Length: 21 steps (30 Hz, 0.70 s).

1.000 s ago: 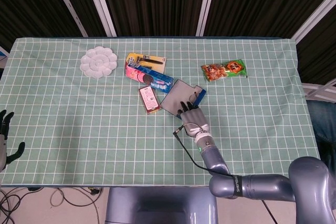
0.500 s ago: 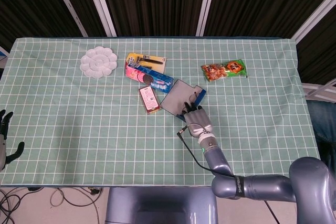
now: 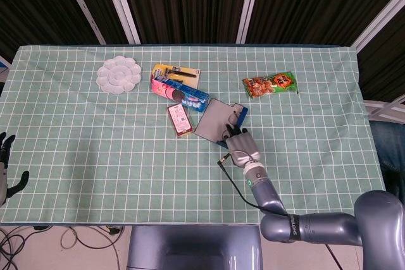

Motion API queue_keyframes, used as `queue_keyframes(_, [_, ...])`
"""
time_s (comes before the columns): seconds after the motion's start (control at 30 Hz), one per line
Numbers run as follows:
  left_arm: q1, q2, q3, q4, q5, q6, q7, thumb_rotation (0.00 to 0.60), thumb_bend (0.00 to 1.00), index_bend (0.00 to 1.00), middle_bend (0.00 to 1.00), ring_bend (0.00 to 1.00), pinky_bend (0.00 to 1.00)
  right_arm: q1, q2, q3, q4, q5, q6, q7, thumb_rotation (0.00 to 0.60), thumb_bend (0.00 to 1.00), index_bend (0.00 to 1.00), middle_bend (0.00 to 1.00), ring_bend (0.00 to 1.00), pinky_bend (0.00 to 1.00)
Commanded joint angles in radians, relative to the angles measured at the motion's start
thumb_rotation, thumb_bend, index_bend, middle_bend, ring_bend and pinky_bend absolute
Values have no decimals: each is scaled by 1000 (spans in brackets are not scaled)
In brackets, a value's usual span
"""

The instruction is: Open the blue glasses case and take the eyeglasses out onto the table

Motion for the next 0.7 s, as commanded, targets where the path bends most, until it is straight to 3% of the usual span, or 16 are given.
queue_keyframes(0.03, [0, 0, 0, 0, 0, 0, 1, 600, 326, 54, 0, 0, 0, -4, 6, -4, -3, -2, 1, 3, 600, 762, 316, 0, 0, 200])
queue_keyframes(0.7, [2, -4, -1, -2, -2, 6, 9, 600, 326, 54, 0, 0, 0, -71, 96, -74, -50, -42, 11, 33, 600, 779, 322, 0, 0, 200])
